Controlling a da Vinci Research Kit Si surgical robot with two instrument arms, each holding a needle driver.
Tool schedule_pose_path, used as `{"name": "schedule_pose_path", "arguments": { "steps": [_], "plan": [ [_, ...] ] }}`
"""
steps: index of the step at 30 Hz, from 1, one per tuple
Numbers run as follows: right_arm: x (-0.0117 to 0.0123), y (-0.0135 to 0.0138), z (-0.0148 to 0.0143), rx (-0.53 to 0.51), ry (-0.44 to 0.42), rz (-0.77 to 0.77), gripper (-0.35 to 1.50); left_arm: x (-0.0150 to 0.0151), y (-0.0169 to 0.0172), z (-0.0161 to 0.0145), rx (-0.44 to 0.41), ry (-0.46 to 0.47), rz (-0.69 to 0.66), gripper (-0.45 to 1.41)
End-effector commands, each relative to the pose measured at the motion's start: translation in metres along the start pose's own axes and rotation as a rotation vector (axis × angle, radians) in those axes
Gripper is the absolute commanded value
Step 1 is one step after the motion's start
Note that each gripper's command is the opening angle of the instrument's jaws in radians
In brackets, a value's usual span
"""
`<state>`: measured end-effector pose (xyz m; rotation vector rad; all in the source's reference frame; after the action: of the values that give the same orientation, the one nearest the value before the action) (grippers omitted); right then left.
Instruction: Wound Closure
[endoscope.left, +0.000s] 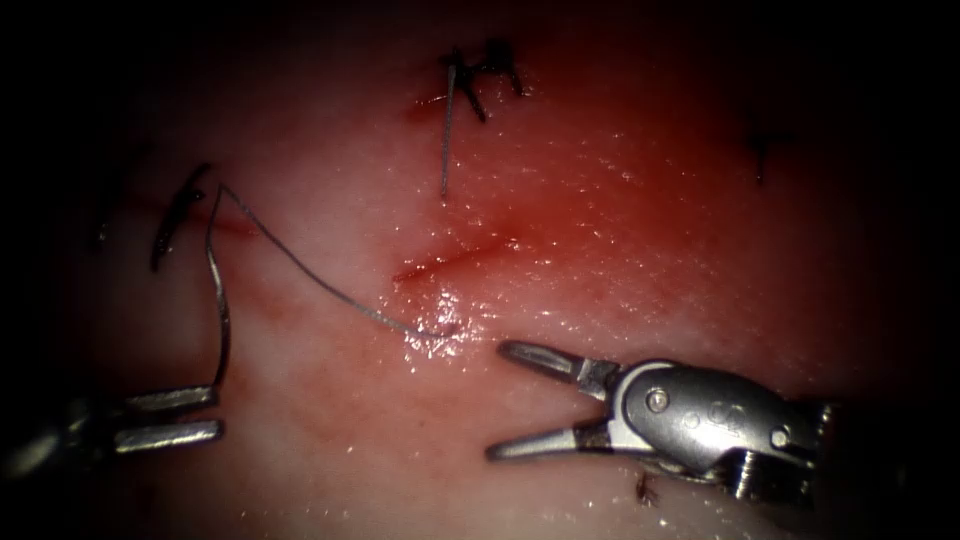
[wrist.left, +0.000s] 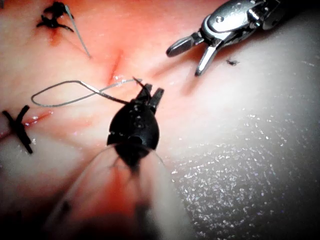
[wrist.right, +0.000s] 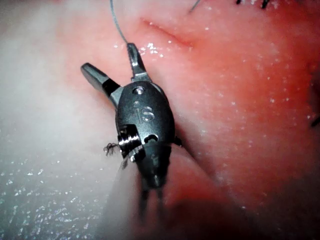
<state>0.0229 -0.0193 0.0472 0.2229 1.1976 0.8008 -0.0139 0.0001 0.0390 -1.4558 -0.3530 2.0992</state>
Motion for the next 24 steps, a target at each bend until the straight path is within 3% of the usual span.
{"name": "schedule_pose_path", "arguments": {
  "steps": [1,6,8,14,19,20,21,22,23,24],
  "plan": [
    [0.0006,0.0018,0.0017,-0.043,0.014,0.044,0.96,-0.0010,0.0002,0.0009,-0.001,0.002,0.002,-0.45],
    [0.0010,0.0072,0.0067,-0.148,0.029,0.290,0.94,-0.0011,0.0008,0.0012,-0.007,0.003,0.011,-0.45],
    [0.0006,0.0088,0.0088,-0.197,0.040,0.367,1.03,-0.0009,0.0011,0.0012,-0.014,0.003,0.016,-0.45],
    [-0.0006,0.0113,0.0128,-0.264,0.014,0.427,1.16,-0.0008,0.0015,0.0015,-0.025,0.006,0.016,-0.45],
    [-0.0006,0.0122,0.0143,-0.296,0.023,0.426,1.23,-0.0008,0.0016,0.0015,-0.026,0.001,0.017,-0.45],
    [-0.0005,0.0122,0.0144,-0.297,0.028,0.428,1.16,-0.0008,0.0016,0.0015,-0.026,0.001,0.017,-0.45],
    [-0.0003,0.0123,0.0144,-0.293,0.034,0.436,0.98,-0.0008,0.0016,0.0015,-0.026,0.001,0.017,-0.45],
    [0.0002,0.0124,0.0144,-0.267,0.051,0.353,0.29,-0.0008,0.0016,0.0016,-0.026,0.001,0.017,-0.45],
    [0.0003,0.0123,0.0143,-0.242,0.066,0.331,-0.21,-0.0008,0.0016,0.0016,-0.026,0.001,0.017,-0.45],
    [0.0004,0.0122,0.0142,-0.230,0.080,0.325,-0.35,-0.0008,0.0016,0.0016,-0.026,0.001,0.017,-0.45]
  ]
}}
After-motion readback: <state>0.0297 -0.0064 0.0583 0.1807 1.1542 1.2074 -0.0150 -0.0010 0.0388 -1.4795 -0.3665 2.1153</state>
